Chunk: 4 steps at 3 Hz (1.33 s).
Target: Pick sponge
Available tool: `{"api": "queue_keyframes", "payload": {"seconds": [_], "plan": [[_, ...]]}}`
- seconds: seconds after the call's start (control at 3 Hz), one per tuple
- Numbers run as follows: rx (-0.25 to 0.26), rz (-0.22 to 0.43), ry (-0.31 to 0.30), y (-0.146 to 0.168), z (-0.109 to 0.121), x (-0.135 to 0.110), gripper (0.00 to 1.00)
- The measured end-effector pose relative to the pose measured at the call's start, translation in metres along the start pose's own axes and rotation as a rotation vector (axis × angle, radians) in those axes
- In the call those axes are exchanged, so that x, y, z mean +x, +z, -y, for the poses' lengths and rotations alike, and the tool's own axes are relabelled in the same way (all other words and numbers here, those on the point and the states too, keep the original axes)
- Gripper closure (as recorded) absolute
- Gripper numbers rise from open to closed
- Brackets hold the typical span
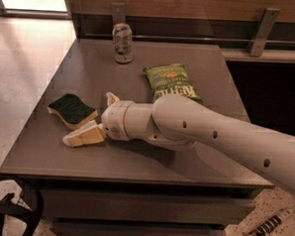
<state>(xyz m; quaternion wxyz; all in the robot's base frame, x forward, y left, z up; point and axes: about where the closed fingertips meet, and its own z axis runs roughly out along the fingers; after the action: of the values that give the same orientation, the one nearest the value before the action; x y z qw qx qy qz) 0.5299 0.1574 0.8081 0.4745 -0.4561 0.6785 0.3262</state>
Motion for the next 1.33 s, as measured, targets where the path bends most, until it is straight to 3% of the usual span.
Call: {"api": "queue_keyframes", "payload": {"seconds": [1.0,1.33], "plan": [[-0.011,0.023,-0.007,0.0077,-0.0060,-0.0063,0.84],[-0.011,0.023,-0.007,0.0077,-0.0061,-0.0065,1.00]]}}
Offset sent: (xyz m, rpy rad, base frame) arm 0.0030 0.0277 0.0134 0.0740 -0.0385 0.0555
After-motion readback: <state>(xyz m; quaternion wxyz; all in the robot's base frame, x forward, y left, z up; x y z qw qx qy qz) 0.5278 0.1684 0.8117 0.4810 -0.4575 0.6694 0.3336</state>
